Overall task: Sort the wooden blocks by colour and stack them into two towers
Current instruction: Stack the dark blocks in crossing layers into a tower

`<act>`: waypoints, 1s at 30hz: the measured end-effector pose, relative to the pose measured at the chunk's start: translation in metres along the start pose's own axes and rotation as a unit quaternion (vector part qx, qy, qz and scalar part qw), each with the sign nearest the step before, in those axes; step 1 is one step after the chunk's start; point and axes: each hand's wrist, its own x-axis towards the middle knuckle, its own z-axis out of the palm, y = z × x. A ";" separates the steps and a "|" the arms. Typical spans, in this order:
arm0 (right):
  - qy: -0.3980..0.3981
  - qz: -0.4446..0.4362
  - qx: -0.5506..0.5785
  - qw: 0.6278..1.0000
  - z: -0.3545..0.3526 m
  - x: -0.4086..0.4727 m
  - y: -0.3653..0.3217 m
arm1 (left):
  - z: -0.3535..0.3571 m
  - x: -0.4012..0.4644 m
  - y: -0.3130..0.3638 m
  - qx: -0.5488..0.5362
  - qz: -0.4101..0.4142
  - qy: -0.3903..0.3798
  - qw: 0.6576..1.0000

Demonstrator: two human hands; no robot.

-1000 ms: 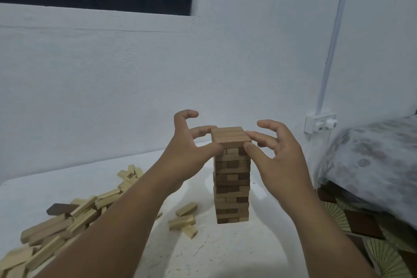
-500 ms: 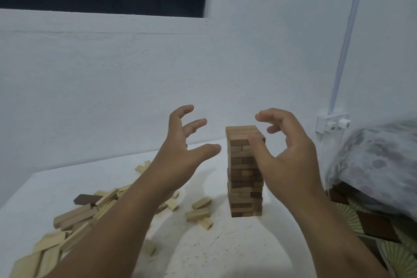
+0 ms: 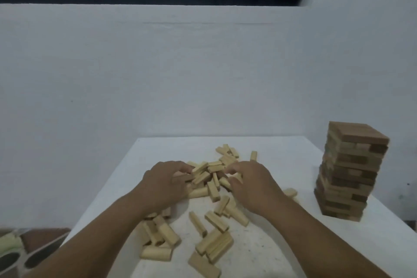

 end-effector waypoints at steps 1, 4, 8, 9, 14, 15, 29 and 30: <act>-0.010 0.019 -0.017 1.000 0.009 0.010 0.000 | 0.001 0.008 -0.006 0.014 -0.007 0.008 1.000; -0.039 0.065 -0.055 0.996 0.026 0.038 -0.004 | 0.005 0.034 -0.014 -0.010 -0.016 0.046 0.999; -0.107 0.091 -0.107 0.984 0.027 0.061 -0.011 | 0.005 0.072 -0.017 0.058 -0.043 0.025 0.997; -0.122 0.104 -0.099 0.982 0.024 0.064 -0.011 | 0.005 0.079 -0.019 0.093 -0.054 -0.004 0.994; -0.155 0.139 -0.041 0.977 0.016 0.062 -0.006 | 0.002 0.087 -0.023 0.109 -0.038 -0.061 0.991; -0.142 0.140 -0.032 0.979 0.015 0.062 -0.007 | 0.003 0.087 -0.025 0.101 -0.035 -0.052 0.993; -0.200 -0.034 -0.095 0.975 0.033 0.082 -0.022 | -0.006 0.062 -0.043 -0.173 -0.090 0.034 0.980; -0.217 -0.029 -0.086 0.972 0.032 0.084 -0.020 | -0.007 0.058 -0.044 -0.183 -0.091 0.037 0.978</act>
